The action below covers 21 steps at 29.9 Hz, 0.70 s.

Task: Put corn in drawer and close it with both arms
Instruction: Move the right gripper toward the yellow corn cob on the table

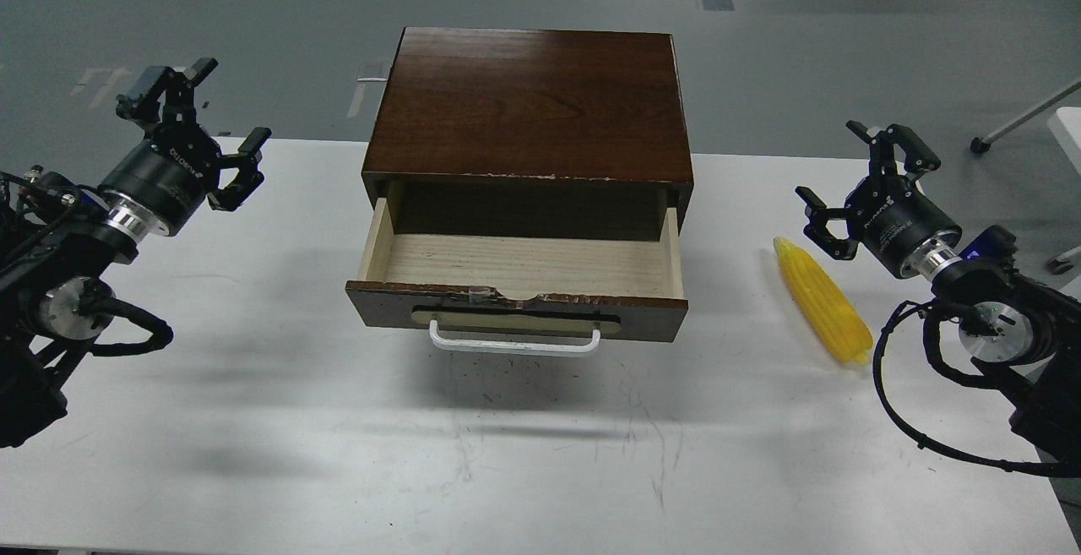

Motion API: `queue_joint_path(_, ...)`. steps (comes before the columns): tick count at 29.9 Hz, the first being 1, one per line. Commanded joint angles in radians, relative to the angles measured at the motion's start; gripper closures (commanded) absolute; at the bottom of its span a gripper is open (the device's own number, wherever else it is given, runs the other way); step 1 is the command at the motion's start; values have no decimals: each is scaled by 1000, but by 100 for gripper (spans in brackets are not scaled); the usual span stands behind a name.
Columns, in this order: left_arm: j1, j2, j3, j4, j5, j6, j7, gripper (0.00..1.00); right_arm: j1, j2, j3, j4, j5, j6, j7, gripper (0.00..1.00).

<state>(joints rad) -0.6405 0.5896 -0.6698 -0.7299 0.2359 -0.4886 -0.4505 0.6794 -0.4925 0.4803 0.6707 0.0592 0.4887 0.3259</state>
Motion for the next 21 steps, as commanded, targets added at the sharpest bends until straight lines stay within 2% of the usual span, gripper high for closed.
queue_joint_path(1, 7, 7, 13, 0, -3, 0, 1, 0, 0, -1, 1, 1, -1, 0, 4, 0)
queue_joint_path(6, 13, 6, 13, 0, -3, 0, 1, 0, 2, -6, 0, 0, -1, 0, 7, 0)
queue_joint_path(9, 12, 6, 15, 18, 2, 0, 0, 0, 17, -29, -9, 0, -21, 0, 38, 0)
queue_joint_path(12, -1, 7, 13, 36, 2, 0, -2, 0, 70, -110, -20, 0, -100, 0, 163, 0)
queue_joint_path(14, -1, 16, 3, 35, -3, 0, -11, 0, 113, -174, -31, 1, -181, 0, 163, 0)
queue_joint_path(15, -2, 19, 1, 37, 0, 0, -35, 0, 135, -213, -38, 0, -240, 0, 163, 0)
queue_joint_path(19, -7, 16, 1, 33, 6, 0, -38, 0, 157, -288, -48, 4, -358, 0, 163, 0)
queue_joint_path(21, -7, 12, 3, 26, 11, 0, -38, 0, 172, -304, -86, 48, -491, 0, 163, 0)
